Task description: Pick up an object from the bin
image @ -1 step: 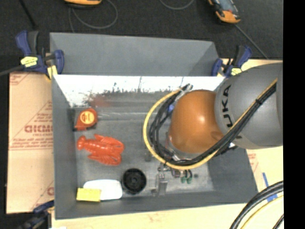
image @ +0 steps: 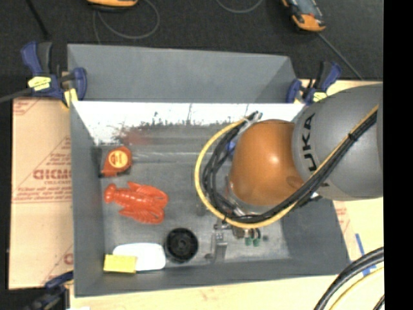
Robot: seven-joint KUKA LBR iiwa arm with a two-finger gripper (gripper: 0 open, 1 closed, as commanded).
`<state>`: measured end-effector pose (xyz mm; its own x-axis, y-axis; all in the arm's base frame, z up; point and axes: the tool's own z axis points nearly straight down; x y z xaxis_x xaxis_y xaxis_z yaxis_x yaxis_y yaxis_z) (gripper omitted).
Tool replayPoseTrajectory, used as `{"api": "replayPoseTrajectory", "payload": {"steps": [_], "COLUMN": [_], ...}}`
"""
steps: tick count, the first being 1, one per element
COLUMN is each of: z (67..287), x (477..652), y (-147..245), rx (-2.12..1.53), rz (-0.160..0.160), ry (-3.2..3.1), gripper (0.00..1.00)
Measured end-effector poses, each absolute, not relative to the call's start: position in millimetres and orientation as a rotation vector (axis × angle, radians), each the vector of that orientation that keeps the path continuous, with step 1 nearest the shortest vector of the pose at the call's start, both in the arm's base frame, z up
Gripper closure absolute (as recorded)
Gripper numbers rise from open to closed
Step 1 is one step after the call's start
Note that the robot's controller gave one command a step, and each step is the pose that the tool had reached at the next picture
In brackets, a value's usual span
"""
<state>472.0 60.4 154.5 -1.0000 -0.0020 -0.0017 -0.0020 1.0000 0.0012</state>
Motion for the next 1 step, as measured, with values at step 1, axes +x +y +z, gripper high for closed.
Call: {"api": "replayPoseTrajectory", "payload": {"steps": [1], "z": [99.0], "x": [476.8], "y": [76.5], "rx": [-0.036], "rz": [0.002], "ry": [3.133], "gripper": [0.00]}}
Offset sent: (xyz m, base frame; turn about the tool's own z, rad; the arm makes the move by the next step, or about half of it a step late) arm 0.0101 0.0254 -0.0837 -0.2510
